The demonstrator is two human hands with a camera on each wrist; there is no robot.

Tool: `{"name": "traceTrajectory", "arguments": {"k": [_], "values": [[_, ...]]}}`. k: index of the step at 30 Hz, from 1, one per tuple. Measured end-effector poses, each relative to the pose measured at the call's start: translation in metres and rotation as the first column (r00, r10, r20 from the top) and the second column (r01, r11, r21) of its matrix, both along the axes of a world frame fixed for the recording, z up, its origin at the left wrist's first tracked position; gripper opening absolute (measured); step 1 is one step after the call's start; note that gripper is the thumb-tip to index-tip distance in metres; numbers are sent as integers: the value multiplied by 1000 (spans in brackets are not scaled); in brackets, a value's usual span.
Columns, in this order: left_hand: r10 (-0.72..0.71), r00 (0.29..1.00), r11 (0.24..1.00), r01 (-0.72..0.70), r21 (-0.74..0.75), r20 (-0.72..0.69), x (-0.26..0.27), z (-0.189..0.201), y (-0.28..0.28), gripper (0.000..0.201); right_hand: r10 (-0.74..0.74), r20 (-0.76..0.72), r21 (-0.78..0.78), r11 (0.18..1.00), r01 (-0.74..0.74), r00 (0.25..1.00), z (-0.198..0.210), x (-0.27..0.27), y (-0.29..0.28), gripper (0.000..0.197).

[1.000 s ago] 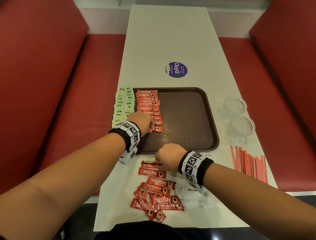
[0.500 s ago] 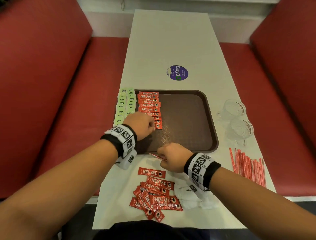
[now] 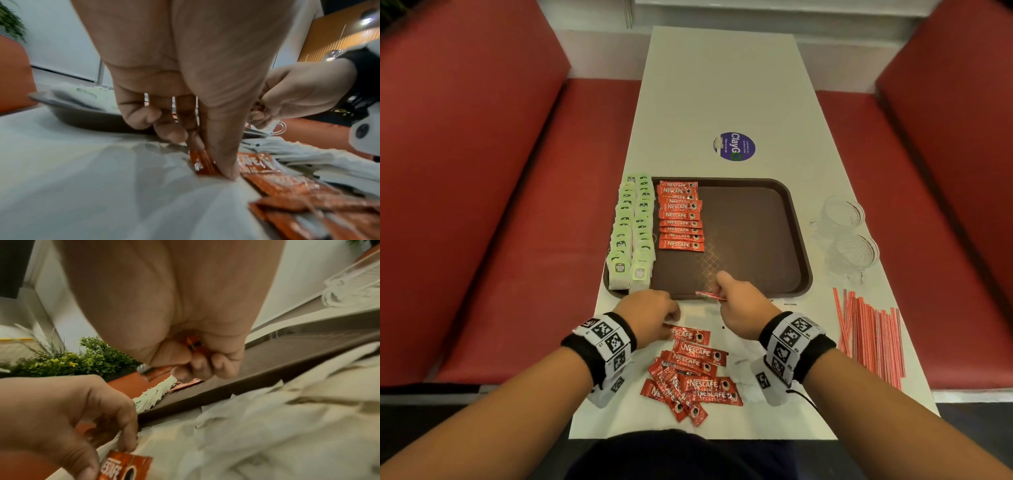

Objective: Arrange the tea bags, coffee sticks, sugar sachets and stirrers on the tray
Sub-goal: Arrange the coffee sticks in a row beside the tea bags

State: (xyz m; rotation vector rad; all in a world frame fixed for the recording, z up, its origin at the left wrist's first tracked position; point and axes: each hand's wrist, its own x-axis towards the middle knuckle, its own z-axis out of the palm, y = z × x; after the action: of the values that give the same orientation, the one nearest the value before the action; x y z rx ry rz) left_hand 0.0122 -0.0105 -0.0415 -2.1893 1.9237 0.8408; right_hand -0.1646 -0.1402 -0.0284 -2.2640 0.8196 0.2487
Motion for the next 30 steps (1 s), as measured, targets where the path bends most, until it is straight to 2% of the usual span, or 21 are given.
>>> {"name": "traceTrajectory", "arguments": {"k": [3,6,10,14,17,22,24,25,26,28,30], "values": [[12,1000,1000,-11,-15,18,-2,-3,2,26,-8,52,-18,1000,9,999,-2,-5,4,20],[29,999,999,-28,-21,19,-2,-2,3,24,60,83,-112,992,-51,995,-6,-9,6,15],[74,995,987,-83,-137,-72,2,11,-1,18,80,87,-95,993,-71,993,-2,-8,8,23],[99,983,971,-130,-202,-154,11,26,-4,13,90,216,-117,991,-66,972,3,-5,7,12],[110,972,967,-153,-206,-207,17,31,-4,12,107,227,-123,989,-80,968,6,-2,4,10],[112,963,947,-178,-267,-244,27,31,-6,7,74,256,-84,995,-54,964,5,0,-1,33],[100,977,944,-153,-291,-190,28,32,-12,7,17,237,-75,997,1,971,4,1,-2,23],[122,983,939,-159,-304,-138,30,32,-17,7,-28,230,-67,997,44,973,4,2,-4,13],[170,983,930,-185,-317,-76,32,32,-22,7,-80,228,-59,994,96,970,4,1,-5,11],[287,957,913,-261,-314,36,38,30,-34,10,-160,238,-32,984,173,958,4,1,-9,19],[328,939,924,-296,-244,106,44,27,-45,12,-184,253,-27,980,197,950,6,-1,-13,22]]}}
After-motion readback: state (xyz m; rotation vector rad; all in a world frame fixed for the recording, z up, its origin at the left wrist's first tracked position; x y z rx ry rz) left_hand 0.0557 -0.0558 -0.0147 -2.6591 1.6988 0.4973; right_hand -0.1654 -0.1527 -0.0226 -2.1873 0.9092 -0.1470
